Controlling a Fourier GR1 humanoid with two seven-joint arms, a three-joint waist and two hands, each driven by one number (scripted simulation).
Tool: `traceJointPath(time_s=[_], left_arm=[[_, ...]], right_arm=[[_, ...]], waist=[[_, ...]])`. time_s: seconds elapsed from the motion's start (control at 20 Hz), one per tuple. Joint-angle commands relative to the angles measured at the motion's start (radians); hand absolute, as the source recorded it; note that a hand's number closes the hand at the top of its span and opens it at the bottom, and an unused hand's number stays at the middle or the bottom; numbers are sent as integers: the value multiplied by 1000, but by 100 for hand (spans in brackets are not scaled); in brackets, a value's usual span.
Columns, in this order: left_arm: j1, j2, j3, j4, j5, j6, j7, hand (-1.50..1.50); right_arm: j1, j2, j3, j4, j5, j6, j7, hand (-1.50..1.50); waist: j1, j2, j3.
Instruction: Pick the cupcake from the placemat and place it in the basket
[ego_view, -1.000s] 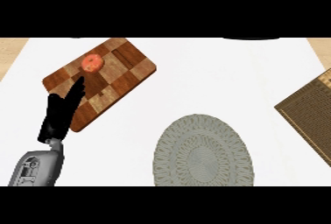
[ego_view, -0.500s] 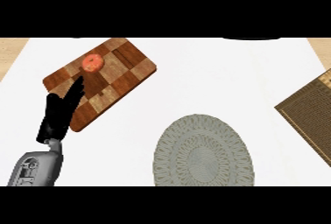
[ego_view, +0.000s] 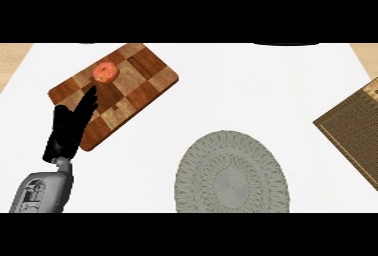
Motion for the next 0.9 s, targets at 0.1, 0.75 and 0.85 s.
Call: traceJointPath(time_s=[0.1, 0.75, 0.85], left_arm=[[29, -4, -5, -18, -4, -2, -18, 0], [27, 14, 18, 1, 16, -28, -30, 0], [-7, -17, -7, 27, -13, 4, -29, 0]], right_arm=[[-52, 14, -94, 125, -63, -101, -60, -150], [-47, -227, -353, 482, -180, -156, -83, -150], [-59, -332, -367, 596, -188, -77, -100, -150]], waist=[[4, 1, 1], [6, 4, 2], [7, 9, 4]])
